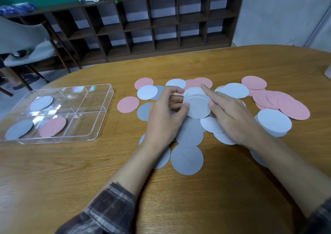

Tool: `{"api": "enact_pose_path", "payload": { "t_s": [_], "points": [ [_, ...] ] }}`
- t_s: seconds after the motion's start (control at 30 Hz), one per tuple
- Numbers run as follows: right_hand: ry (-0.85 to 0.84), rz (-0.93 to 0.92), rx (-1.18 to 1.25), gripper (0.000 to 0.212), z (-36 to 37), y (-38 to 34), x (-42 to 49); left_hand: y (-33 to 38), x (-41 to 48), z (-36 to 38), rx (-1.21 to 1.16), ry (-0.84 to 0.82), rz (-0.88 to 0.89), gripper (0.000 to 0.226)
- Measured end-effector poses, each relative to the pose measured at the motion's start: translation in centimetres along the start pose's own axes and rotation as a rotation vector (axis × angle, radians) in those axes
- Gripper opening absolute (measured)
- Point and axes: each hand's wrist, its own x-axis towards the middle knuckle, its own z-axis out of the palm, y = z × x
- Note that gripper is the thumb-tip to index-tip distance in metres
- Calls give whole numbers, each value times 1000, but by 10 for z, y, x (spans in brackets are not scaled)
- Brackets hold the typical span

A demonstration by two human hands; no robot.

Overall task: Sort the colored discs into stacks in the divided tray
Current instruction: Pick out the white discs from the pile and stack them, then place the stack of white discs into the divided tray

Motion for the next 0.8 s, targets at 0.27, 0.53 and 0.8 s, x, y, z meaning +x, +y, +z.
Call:
{"api": "enact_pose_path", "payload": {
  "t_s": [0.27, 0.53, 0.8],
  "points": [
    [-112, -16, -239, 61, 5, -1, -3, -7, -2, 1, 326, 12, 279, 29],
    [80, -54, -171, 37, 4, 4, -4, -7, -11, 0, 424, -26, 299, 35],
    [62, -34, -44, 25, -2, -2, -14, -2, -12, -18, 113, -52, 81, 23]
  ]
}}
